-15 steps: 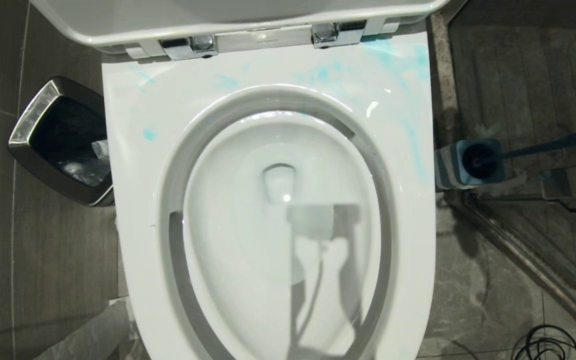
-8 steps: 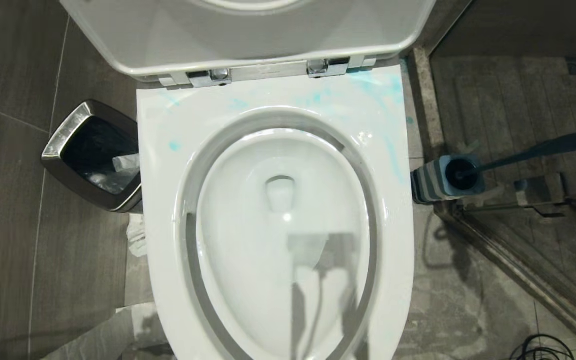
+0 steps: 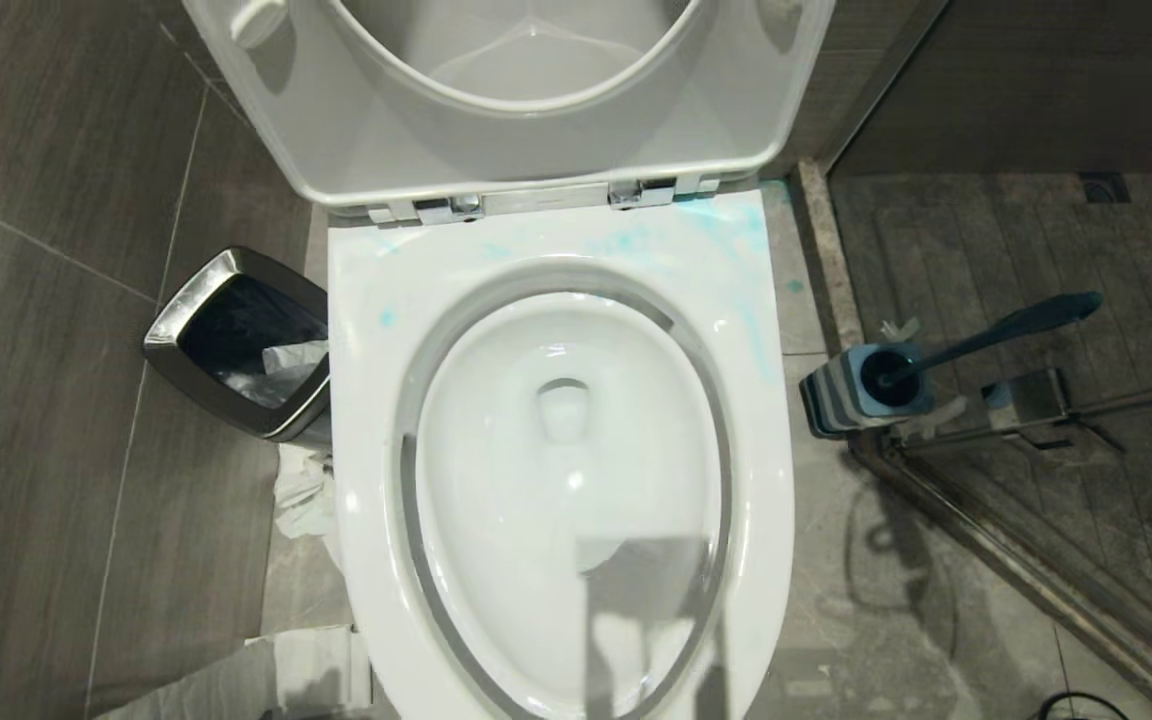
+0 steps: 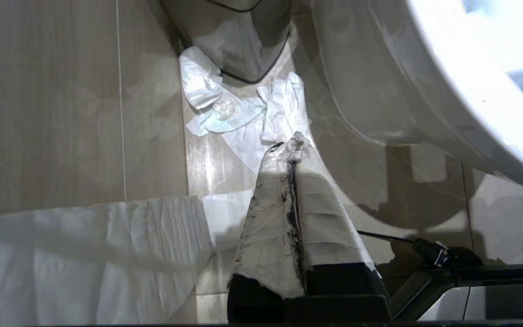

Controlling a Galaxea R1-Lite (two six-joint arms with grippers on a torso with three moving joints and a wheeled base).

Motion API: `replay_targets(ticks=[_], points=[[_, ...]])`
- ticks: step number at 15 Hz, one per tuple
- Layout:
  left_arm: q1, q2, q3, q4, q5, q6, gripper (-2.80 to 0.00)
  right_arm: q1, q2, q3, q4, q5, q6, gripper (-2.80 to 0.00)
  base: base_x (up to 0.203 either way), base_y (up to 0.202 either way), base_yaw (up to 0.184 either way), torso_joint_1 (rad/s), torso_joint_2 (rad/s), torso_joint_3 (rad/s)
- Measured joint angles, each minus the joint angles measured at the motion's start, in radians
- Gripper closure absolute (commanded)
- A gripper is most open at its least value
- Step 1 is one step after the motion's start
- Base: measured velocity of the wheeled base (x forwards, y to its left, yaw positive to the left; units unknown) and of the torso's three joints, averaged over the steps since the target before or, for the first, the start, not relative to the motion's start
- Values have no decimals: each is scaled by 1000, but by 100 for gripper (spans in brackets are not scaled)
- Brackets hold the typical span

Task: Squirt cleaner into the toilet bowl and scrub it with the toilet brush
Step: Pour in the cleaning agent

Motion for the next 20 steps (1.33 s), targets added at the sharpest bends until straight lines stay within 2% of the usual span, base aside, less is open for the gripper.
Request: replay_targets(ticks=[3,7,10,12,14,16,20], points=[[0,0,-1,0,0,1,0,0,0,0,3,13,-2,0,0,0,0,-3,-1,199],[0,0,-1,0,-1,1,0,9,14,-28,74,23,-13,0,0,0,0,-2,2,68],[0,0,-1,0,-2,1,0,56,81,-100,74,23,-10,0,0,0,0,0,0,0],[0,0,-1,0,-2,0,0,120,140,-146,76,4,-14,0,0,0,0,0,0,0],[0,0,-1,0,-3,-1,0,206,183,-170,92,-63,-40,0,0,0,0,0,0,0],[0,0,0,-1,-3,0,0,312,207,-180,165,-161,-92,0,0,0,0,0,0,0],[0,0,0,0,-3,0,0,487,224,-203,346,-386,-261,0,0,0,0,0,0,0]])
